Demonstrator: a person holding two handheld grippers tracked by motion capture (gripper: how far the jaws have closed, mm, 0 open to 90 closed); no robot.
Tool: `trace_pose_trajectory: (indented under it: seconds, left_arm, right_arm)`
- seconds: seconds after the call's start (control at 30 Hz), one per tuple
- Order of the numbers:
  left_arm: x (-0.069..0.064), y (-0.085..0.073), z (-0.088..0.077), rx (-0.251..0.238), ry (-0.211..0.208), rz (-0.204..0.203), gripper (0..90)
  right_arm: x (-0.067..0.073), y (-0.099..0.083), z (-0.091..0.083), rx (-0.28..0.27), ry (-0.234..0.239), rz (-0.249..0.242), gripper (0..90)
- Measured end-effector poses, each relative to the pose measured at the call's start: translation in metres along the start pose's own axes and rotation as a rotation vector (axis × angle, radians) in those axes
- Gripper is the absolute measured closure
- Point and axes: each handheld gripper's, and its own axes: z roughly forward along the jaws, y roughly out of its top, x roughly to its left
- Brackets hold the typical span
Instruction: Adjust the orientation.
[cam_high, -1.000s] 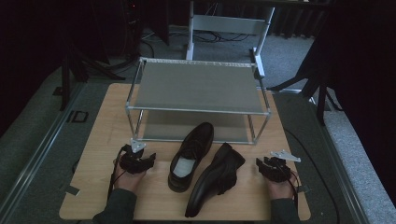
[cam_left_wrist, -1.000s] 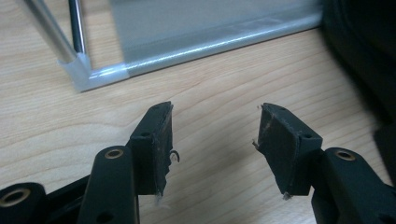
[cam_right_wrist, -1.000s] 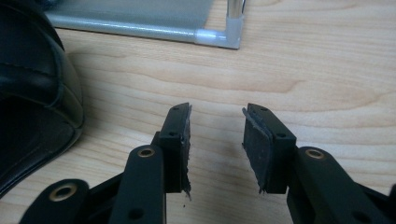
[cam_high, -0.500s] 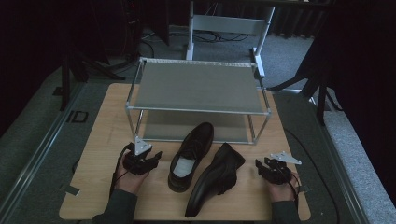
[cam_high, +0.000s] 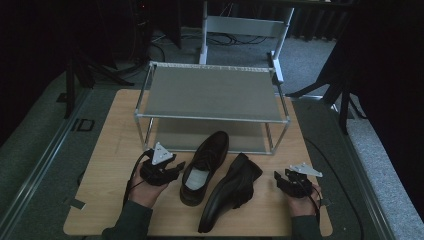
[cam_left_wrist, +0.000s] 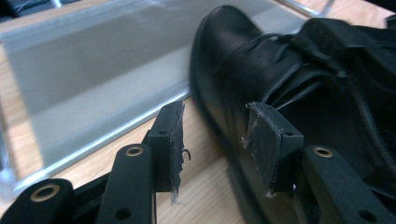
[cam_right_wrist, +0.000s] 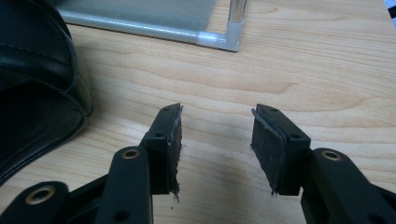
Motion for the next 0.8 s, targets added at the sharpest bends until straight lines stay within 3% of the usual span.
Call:
trace_pose_trajectory:
  seconds: [0.13, 0.3, 0.4, 0.63, 0.8]
  left_arm:
    - [-0.008, 0.004, 0.005, -0.002, -0.041, 0.03, 54.6]
    - [-0.013, 0.009, 0.011, 0.004, -0.055, 0.051, 53.2]
    - [-0.017, 0.011, 0.017, 0.032, -0.066, 0.084, 52.5]
    - [-0.022, 0.012, 0.031, 0.091, -0.035, 0.134, 52.5]
    - [-0.022, 0.014, 0.038, 0.11, -0.016, 0.145, 53.5]
  right_arm:
    - [0.0, -0.001, 0.001, 0.004, -0.003, -0.007, 51.4]
    - [0.001, -0.001, 0.002, 0.009, -0.011, -0.017, 51.2]
    - [0.001, -0.001, 0.002, 0.009, -0.016, -0.017, 51.0]
    - [0.001, -0.002, 0.002, 0.009, -0.024, -0.016, 51.2]
    - [0.001, -0.002, 0.002, 0.009, -0.03, -0.019, 51.1]
